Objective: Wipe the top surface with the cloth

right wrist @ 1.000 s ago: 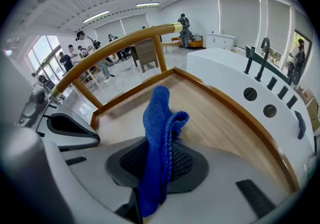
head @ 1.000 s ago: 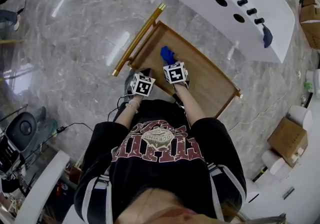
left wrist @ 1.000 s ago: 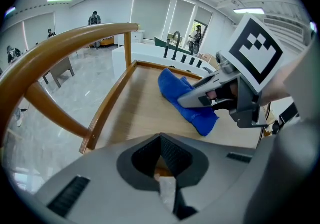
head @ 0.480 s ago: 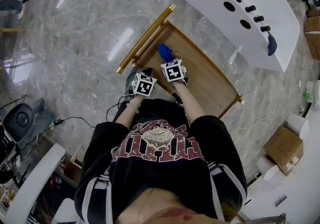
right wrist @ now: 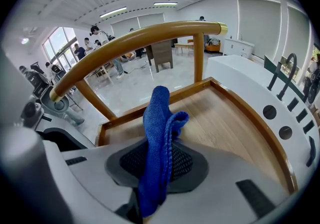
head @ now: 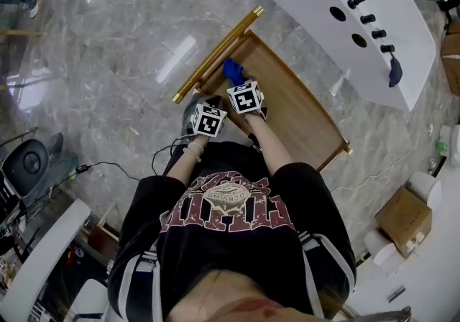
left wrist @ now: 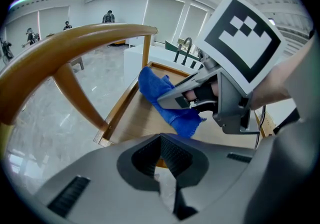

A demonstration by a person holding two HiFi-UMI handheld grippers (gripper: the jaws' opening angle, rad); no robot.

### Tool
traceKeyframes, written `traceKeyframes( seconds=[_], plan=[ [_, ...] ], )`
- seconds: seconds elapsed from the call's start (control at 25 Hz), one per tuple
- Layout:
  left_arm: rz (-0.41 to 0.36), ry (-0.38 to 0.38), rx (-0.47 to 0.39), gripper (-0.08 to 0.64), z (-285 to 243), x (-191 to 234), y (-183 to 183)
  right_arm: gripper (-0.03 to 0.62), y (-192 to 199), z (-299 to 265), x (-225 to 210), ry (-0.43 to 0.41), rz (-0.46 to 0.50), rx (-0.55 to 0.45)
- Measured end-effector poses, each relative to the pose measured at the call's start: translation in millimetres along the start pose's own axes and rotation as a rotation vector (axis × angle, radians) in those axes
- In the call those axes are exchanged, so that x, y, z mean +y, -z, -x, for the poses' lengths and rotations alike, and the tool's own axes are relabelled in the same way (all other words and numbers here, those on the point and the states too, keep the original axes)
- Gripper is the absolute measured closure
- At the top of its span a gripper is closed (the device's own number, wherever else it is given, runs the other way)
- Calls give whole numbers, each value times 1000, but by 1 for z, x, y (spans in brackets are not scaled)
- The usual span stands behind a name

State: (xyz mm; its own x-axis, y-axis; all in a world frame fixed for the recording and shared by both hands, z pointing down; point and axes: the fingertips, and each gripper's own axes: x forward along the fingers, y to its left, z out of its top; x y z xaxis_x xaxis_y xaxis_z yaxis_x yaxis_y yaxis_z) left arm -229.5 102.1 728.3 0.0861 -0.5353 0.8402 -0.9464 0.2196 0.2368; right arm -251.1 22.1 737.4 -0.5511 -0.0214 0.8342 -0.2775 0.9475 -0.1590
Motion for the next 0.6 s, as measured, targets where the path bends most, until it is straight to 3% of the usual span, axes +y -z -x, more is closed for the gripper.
traceKeyframes(
  seconds=[0.4, 0.6],
  plan=[
    [25, 10, -6, 512, 4, 2, 7, 505, -9, -6, 12, 5, -3, -14],
    [79, -2, -28, 512, 14, 13, 8, 503, -17, 0, 27, -80, -176, -95]
  ],
)
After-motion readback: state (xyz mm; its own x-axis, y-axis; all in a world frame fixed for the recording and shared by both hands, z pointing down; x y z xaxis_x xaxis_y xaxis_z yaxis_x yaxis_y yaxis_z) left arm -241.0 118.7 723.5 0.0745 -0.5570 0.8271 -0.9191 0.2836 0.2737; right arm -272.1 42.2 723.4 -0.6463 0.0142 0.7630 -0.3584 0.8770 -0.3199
